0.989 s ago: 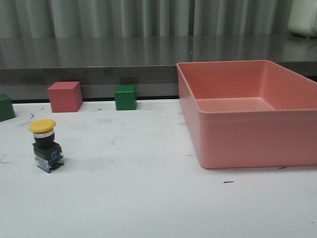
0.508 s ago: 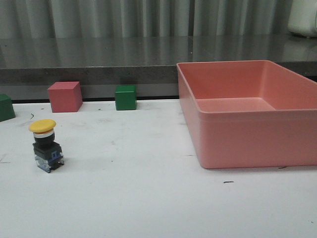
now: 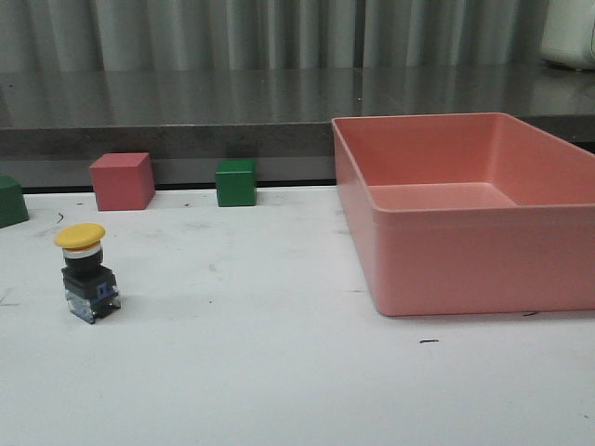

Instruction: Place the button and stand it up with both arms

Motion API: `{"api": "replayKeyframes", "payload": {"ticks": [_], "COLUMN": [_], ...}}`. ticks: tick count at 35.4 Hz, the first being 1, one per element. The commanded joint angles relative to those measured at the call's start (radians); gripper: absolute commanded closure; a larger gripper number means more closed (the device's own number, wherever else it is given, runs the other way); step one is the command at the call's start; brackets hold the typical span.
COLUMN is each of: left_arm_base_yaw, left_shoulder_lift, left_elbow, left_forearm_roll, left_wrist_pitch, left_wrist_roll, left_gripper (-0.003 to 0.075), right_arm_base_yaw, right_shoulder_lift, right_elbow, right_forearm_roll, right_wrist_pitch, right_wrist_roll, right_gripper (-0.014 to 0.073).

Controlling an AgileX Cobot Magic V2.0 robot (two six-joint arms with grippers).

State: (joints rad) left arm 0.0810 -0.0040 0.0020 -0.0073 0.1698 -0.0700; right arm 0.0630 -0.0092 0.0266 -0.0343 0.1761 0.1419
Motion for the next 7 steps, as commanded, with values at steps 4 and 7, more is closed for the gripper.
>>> {"api": "replayKeyframes", "payload": {"ticks": [4,7], "left_arm_base_yaw": [-0.003,-0.003], "left_shoulder_lift": [-0.024,-0.024], "left_elbow": [0.010,0.010], "left_forearm_roll": [-0.009,-0.009], "left_wrist_pitch": [-0.090,-0.090], "left_wrist_roll": [-0.006,-0.006], "left_gripper": [0.0741,0.0741], "right_arm_base_yaw": [-0.007,-0.007], "right_shoulder_lift": [-0.019,-0.019], "right_elbow": [-0.004,-0.004], "right_forearm_roll": [0.003,0.003], "right_wrist_pitch": [-0.087,-0.087], "right_wrist_roll": [-0.010,-0.010], "right_gripper": [0.0664,0.0664]}}
